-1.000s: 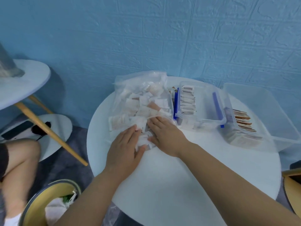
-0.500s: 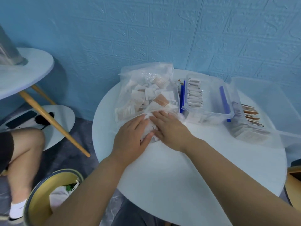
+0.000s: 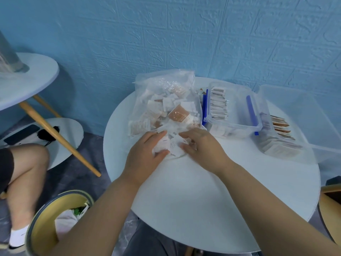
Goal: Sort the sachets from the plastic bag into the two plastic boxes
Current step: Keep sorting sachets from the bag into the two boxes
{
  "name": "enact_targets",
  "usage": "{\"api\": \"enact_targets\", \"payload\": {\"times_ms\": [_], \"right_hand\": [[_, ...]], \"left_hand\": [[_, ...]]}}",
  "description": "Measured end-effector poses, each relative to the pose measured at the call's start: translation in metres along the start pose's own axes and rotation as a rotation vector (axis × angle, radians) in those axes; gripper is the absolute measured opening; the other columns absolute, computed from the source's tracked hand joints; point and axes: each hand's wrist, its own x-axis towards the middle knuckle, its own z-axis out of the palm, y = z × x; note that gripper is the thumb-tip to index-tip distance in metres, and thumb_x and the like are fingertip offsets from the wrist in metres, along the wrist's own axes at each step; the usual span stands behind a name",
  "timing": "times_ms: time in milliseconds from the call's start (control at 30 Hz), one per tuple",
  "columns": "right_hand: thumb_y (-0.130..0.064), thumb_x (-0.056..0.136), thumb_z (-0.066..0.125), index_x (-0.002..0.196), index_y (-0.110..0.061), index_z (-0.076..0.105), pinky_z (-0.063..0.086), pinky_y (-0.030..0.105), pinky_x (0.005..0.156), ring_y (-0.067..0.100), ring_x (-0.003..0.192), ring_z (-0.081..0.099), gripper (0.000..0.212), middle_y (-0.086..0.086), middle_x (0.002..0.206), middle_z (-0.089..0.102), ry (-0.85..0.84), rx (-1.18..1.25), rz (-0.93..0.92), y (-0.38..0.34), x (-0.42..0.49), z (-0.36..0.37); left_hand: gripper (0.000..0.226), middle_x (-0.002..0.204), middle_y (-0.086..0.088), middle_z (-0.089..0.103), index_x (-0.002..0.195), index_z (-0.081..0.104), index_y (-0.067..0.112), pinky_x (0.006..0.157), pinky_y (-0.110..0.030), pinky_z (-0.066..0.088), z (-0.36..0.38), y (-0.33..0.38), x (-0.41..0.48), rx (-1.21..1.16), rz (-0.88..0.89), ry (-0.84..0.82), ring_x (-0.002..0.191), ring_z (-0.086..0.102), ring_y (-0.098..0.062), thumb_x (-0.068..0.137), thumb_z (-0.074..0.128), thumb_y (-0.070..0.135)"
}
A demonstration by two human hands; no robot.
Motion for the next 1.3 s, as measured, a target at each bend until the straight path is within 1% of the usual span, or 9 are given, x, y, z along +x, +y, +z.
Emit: {"api": "enact_targets", "payload": {"times_ms": [267,467,567,667,800,933,1067,1167,1300], "right_hand": [[-0.046,0.072,0.073,0.124,-0.022,0.053,0.041,0.035,0.096,0.020,0.113,0.045,0.060,0.001,0.119,0.050,-0.134,-0.032,0.216,-0.016,0.020,0.010],[-0.028,0.066,0.081,0.100,-0.022,0.045,0.040,0.026,0.075,0.016,0.094,0.043,0.050,-0.001,0.106,0.048,-0.216,0.037,0.215,-0.021,0.023,0.000],[-0.019,0.073,0.076,0.112,-0.023,0.047,0.047,0.027,0.072,0.013,0.087,0.049,0.049,-0.002,0.103,0.051,-0.240,0.213,0.239,-0.024,0.020,-0.005],[-0.014,0.081,0.068,0.117,-0.026,0.047,0.047,0.026,0.069,0.011,0.078,0.049,0.043,-0.006,0.089,0.047,-0.185,0.331,0.230,-0.023,0.017,-0.008],[-0.005,0.083,0.064,0.108,-0.024,0.050,0.055,0.036,0.072,0.024,0.085,0.064,0.034,0.006,0.097,0.062,0.025,0.680,0.346,-0.023,0.014,-0.014],[0.004,0.080,0.066,0.098,-0.012,0.059,0.058,0.027,0.071,0.020,0.082,0.066,0.025,0.011,0.095,0.067,-0.050,0.986,0.309,-0.037,0.014,-0.007],[0.002,0.078,0.069,0.089,-0.016,0.060,0.057,0.024,0.070,0.015,0.071,0.063,0.023,0.000,0.082,0.064,-0.044,0.904,0.253,-0.050,0.018,0.007],[-0.010,0.078,0.072,0.097,-0.017,0.056,0.045,0.012,0.061,0.009,0.069,0.055,0.026,-0.004,0.081,0.057,0.060,0.608,0.251,-0.050,0.020,0.017],[-0.043,0.077,0.069,0.100,-0.014,0.059,0.040,0.020,0.067,0.012,0.083,0.051,0.039,-0.003,0.092,0.053,0.047,0.212,0.270,-0.051,0.024,0.033]], "left_hand": [[0.013,0.081,0.015,0.061,0.089,0.059,0.021,0.064,-0.008,0.044,-0.009,0.002,-0.001,-0.257,-0.200,0.239,0.075,0.058,0.002,0.081,0.069,0.020],[0.013,0.088,0.012,0.058,0.100,0.053,0.017,0.065,-0.013,0.048,-0.005,0.000,-0.001,-0.218,-0.184,0.286,0.074,0.055,0.001,0.094,0.047,0.027],[0.022,0.095,0.011,0.056,0.109,0.054,0.010,0.065,-0.003,0.042,-0.004,-0.001,0.001,-0.193,-0.181,0.296,0.079,0.054,-0.002,0.097,0.042,0.025],[0.025,0.096,0.011,0.057,0.110,0.055,0.010,0.066,-0.009,0.046,-0.003,-0.001,0.000,-0.183,-0.172,0.327,0.085,0.056,-0.006,0.097,0.042,0.026],[0.027,0.099,0.011,0.059,0.112,0.058,0.011,0.072,-0.016,0.048,-0.004,-0.004,0.000,-0.206,-0.177,0.352,0.089,0.058,-0.006,0.097,0.044,0.028],[0.025,0.094,0.021,0.060,0.108,0.059,0.019,0.074,-0.010,0.048,-0.004,0.000,-0.001,-0.309,-0.135,0.281,0.086,0.056,0.011,0.096,0.041,0.031],[0.016,0.091,0.024,0.059,0.106,0.054,0.025,0.063,-0.005,0.045,-0.007,0.007,-0.003,-0.402,-0.156,0.210,0.082,0.058,0.014,0.091,0.050,0.031],[0.020,0.088,0.021,0.058,0.109,0.058,0.019,0.065,-0.007,0.046,-0.007,-0.001,-0.001,-0.343,-0.213,0.342,0.079,0.055,0.011,0.090,0.057,0.028],[0.024,0.095,0.020,0.055,0.113,0.056,0.016,0.073,-0.013,0.049,-0.006,-0.007,0.004,-0.343,-0.278,0.531,0.087,0.050,0.011,0.091,0.056,0.026]]}}
